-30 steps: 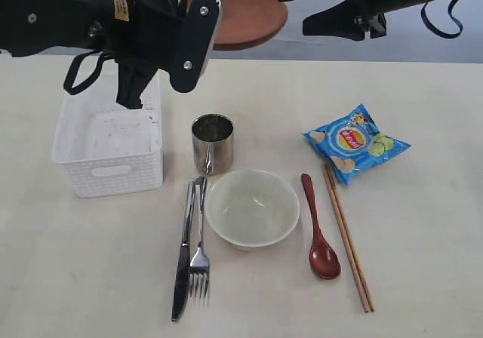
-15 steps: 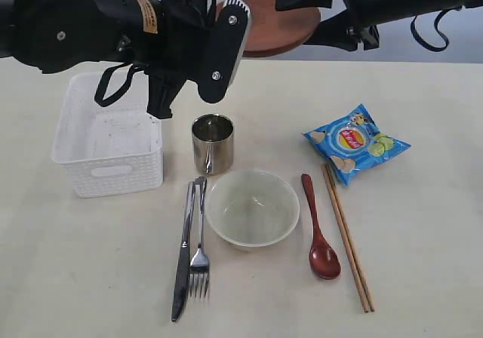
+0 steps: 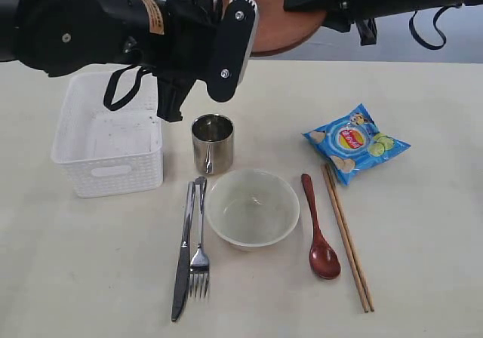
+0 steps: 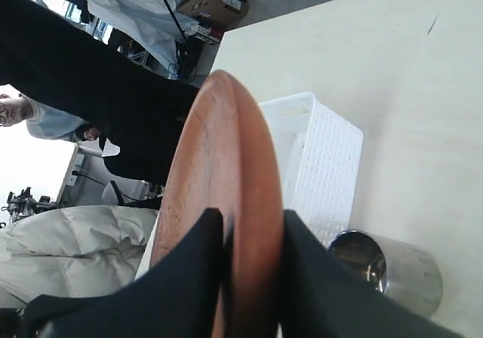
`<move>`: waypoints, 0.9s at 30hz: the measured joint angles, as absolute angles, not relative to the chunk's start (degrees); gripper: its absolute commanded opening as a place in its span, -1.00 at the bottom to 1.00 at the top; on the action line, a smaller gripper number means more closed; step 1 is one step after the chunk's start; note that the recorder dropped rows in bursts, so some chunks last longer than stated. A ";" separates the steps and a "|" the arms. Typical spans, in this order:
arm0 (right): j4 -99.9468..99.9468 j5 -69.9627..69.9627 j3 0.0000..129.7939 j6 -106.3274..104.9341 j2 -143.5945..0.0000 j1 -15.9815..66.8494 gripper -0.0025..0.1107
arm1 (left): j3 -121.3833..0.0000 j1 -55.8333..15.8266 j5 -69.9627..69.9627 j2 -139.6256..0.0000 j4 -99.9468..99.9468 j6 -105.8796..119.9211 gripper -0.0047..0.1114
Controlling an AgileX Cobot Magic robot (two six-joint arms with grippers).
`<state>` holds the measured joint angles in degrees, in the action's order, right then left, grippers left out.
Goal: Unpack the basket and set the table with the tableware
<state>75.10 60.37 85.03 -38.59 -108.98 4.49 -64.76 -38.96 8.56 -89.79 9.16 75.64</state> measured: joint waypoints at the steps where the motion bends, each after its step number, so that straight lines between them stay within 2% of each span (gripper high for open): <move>1: 75.10 60.37 85.03 -38.59 -108.98 4.49 -0.96 | -64.76 -38.96 8.56 -89.79 9.06 75.40 -0.48; 4: 75.37 60.48 85.03 -38.46 -108.98 4.49 -0.96 | -64.76 -39.06 8.92 -89.79 8.95 75.18 0.00; 6: 74.88 60.48 85.03 -38.75 -108.98 4.49 -0.96 | -64.76 -39.06 8.62 -89.83 8.95 75.04 0.19; 19: 70.12 59.89 85.03 -38.57 -109.21 -0.55 -0.96 | -64.76 -39.06 8.10 -89.72 8.56 62.19 0.21; 21: 67.00 59.66 85.03 -37.83 -109.21 -1.41 -0.96 | -64.76 -39.06 8.58 -89.72 8.56 57.80 0.14; 23: 64.07 58.63 84.66 -37.26 -109.21 -1.50 -0.96 | -64.76 -39.06 9.12 -89.72 8.56 51.62 -0.03; 27: 62.31 55.43 81.50 -36.91 -109.21 -1.54 -0.96 | -64.76 -39.06 11.76 -89.72 8.56 39.11 -0.70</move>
